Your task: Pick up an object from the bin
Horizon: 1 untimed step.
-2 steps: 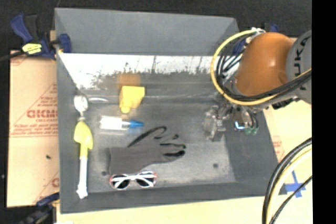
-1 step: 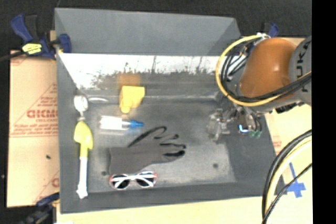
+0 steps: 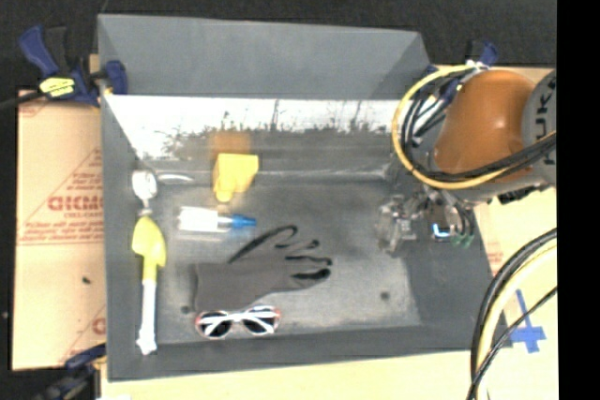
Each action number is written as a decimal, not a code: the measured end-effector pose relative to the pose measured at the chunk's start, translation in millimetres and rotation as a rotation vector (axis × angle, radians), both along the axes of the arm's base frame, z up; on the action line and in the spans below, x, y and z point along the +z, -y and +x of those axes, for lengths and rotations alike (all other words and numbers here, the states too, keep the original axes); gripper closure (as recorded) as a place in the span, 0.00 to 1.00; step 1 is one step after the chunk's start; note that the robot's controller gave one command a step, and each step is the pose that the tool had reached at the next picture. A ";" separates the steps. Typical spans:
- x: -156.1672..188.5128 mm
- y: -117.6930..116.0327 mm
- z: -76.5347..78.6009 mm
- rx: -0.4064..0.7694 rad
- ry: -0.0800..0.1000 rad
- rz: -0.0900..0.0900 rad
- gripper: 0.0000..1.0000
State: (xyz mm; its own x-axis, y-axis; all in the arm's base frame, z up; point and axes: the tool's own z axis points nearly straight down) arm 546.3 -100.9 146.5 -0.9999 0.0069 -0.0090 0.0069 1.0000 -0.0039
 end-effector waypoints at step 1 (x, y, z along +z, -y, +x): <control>-74.0 -27.1 42.0 0.158 0.005 -0.002 1.00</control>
Offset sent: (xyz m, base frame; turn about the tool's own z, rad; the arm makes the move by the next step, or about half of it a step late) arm -0.0125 0.0219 -0.0765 -0.0080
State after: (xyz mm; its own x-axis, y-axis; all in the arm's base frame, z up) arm 588.3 -73.7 72.5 -0.9885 -0.1507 -0.0136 -0.1506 0.9886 -0.0064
